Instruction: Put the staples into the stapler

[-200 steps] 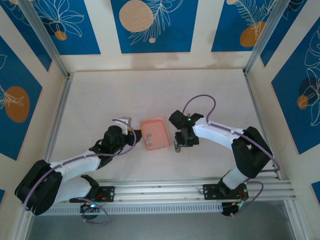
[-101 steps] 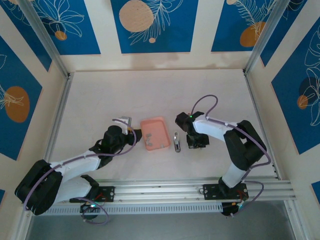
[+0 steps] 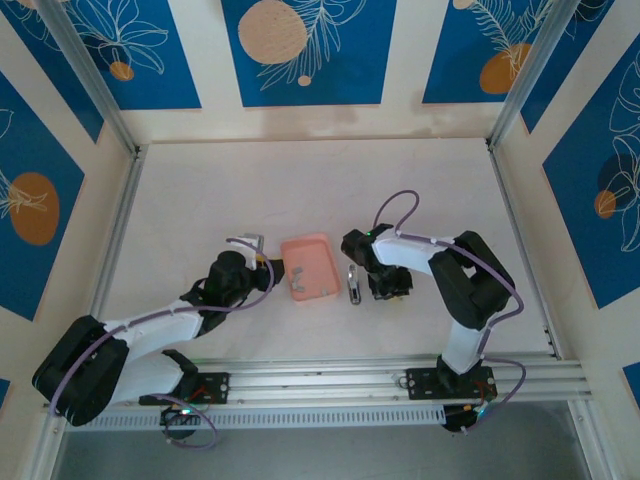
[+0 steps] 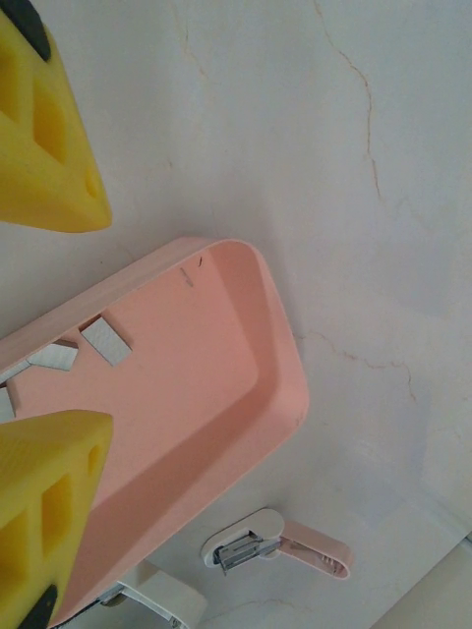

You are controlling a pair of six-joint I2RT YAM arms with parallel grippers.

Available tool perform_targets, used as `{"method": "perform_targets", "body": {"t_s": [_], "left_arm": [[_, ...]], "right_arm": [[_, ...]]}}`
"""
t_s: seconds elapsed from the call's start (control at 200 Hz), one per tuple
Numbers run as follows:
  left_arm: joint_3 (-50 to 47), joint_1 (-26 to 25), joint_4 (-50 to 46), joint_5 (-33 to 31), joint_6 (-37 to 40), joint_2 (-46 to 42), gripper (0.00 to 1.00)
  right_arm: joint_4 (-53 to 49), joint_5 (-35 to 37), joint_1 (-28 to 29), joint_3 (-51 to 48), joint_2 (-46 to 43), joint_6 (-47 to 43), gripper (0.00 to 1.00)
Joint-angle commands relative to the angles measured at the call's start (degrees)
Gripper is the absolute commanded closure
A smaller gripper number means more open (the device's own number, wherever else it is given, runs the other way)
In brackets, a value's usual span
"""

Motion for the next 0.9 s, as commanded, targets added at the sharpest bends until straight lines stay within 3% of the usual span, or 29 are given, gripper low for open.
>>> {"method": "perform_targets", "body": {"t_s": [0.0, 0.485, 0.67, 0.89], "left_arm": [[0.14, 0.27, 1.68, 1.09, 0.12, -0.02, 0.49], [-0.78, 0.27, 0.51, 0.58, 0.6, -2.36, 0.49], [-1.13, 0.27, 3.47, 3.2, 1.14, -1.26, 0.49], [-1.49, 0.32, 12.39, 13.46, 3.1, 2.36, 0.48]], "right_arm": [[-0.77, -0.91, 1.49, 1.62, 1.37, -0.24, 0.83], [3.15, -5.91, 2.44, 0.53, -7.05, -0.24, 0.75], [5.48, -12.66, -3.56, -2.66, -13.14, -1.76, 0.71], [7.83, -20.91, -11.22, -5.84, -13.49, -5.98, 0.64]]}}
